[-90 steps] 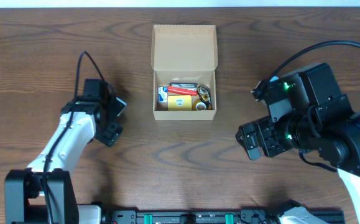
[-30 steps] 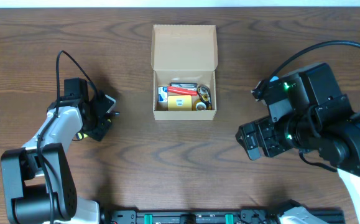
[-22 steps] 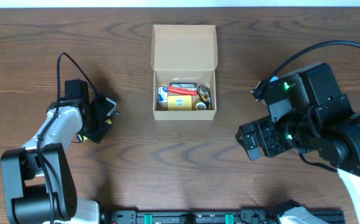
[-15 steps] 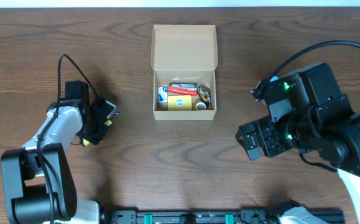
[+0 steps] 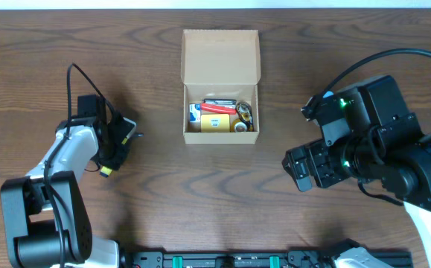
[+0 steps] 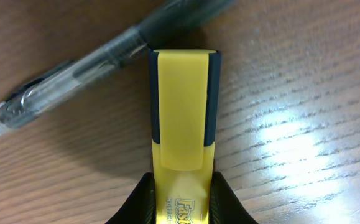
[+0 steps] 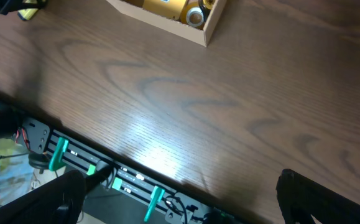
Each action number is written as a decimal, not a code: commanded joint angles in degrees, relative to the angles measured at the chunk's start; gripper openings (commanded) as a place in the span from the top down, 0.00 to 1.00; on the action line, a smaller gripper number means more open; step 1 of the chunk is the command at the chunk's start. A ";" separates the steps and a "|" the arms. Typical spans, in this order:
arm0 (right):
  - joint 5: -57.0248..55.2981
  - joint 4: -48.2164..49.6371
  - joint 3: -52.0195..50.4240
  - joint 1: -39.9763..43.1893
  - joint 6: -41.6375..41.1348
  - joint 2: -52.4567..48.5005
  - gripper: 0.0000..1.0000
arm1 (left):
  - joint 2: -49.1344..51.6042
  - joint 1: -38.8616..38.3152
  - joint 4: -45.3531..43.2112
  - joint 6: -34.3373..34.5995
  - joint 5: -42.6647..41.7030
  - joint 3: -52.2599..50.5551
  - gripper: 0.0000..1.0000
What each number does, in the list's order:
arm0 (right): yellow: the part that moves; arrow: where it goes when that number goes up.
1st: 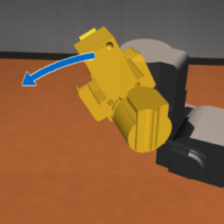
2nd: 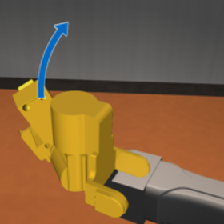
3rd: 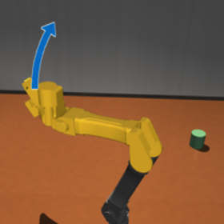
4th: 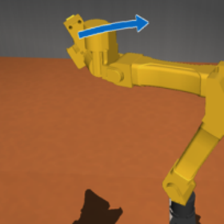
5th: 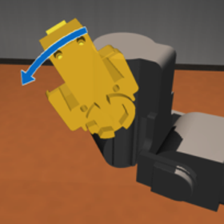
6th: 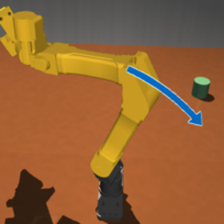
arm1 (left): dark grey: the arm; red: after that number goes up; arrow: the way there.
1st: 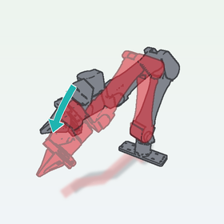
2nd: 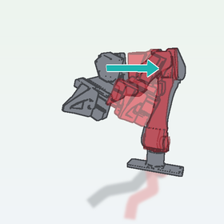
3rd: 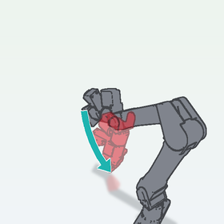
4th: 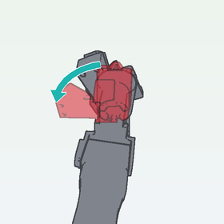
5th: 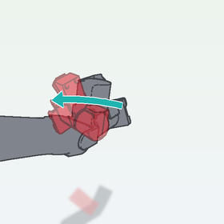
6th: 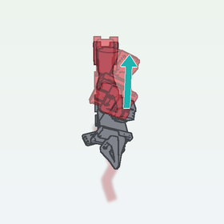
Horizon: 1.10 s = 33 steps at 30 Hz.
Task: Pack container
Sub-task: 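Lift the yellow highlighter with the left gripper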
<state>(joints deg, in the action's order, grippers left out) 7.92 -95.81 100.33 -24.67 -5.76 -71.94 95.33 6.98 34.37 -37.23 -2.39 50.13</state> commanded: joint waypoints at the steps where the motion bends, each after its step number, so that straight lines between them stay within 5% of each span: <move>1: -0.20 -0.04 0.09 0.31 0.70 -0.02 0.01 | 0.66 0.11 1.46 4.24 0.37 3.96 0.94; 15: -0.20 -0.04 0.09 0.31 0.70 -0.02 0.01 | 0.55 -1.53 24.11 4.68 -9.07 28.04 0.95; 24: -0.20 -0.04 0.09 0.31 0.70 -0.02 0.01 | 0.55 -12.59 22.36 4.83 -10.12 38.42 0.94; 33: -0.20 -0.04 0.09 0.31 0.70 -0.02 0.01 | 0.57 -21.94 13.57 27.23 -9.68 38.58 0.94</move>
<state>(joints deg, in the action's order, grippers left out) 7.92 -95.81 100.33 -24.67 -5.76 -71.94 95.50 -13.96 48.51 -20.51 -11.68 87.57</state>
